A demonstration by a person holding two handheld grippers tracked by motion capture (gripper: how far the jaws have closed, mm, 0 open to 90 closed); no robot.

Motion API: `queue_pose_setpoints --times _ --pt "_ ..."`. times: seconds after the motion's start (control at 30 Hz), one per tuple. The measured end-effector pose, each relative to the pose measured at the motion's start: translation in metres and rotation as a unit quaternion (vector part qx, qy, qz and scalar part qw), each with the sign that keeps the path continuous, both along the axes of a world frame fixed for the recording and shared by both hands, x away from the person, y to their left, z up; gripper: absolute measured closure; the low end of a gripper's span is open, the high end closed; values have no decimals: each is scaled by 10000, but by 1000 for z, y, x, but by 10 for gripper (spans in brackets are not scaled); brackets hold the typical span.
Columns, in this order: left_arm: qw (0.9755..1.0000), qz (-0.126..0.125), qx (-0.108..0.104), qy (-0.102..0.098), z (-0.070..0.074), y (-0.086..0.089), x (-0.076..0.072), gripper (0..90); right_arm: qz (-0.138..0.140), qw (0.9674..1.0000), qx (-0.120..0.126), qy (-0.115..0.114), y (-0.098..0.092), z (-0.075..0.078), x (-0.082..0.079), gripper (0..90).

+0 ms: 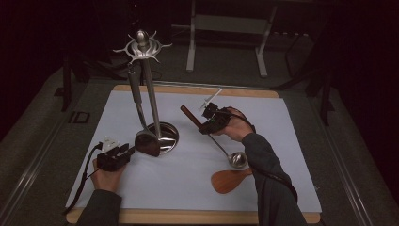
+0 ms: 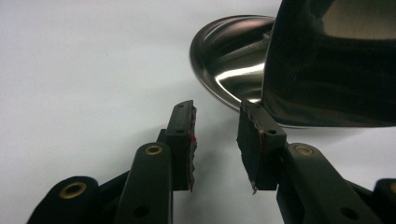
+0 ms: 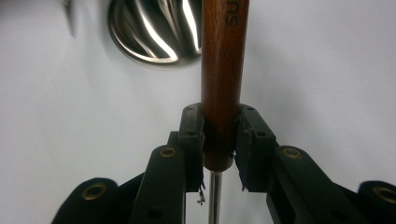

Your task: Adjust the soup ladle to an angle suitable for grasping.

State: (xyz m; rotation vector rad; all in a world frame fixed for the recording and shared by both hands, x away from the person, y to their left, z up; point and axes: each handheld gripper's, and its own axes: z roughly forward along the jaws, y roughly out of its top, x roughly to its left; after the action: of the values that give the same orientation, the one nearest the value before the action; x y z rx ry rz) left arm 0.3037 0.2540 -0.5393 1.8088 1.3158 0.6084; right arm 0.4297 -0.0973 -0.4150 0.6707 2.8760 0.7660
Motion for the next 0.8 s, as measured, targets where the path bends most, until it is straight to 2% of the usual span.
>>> queue_pose_setpoints --times 0.07,0.1,0.13,0.23,0.6,0.8 --pt "10000 -3 1 -1 0 0 0 670 25 10000 60 -36 0 1 -1 741" --pt "10000 -3 3 1 0 0 0 670 55 9999 130 -77 1 2 -2 741" --pt "10000 -2 0 5 0 0 0 671 121 9992 311 -205 2 6 -6 741" --pt "10000 -5 11 1 0 0 0 671 165 9982 483 -308 3 11 -9 741" --pt "10000 -13 9 0 0 0 0 671 132 9934 950 -625 8 22 -18 741" --pt "10000 -6 8 1 0 0 0 671 171 9908 1150 -699 12 25 -22 741"
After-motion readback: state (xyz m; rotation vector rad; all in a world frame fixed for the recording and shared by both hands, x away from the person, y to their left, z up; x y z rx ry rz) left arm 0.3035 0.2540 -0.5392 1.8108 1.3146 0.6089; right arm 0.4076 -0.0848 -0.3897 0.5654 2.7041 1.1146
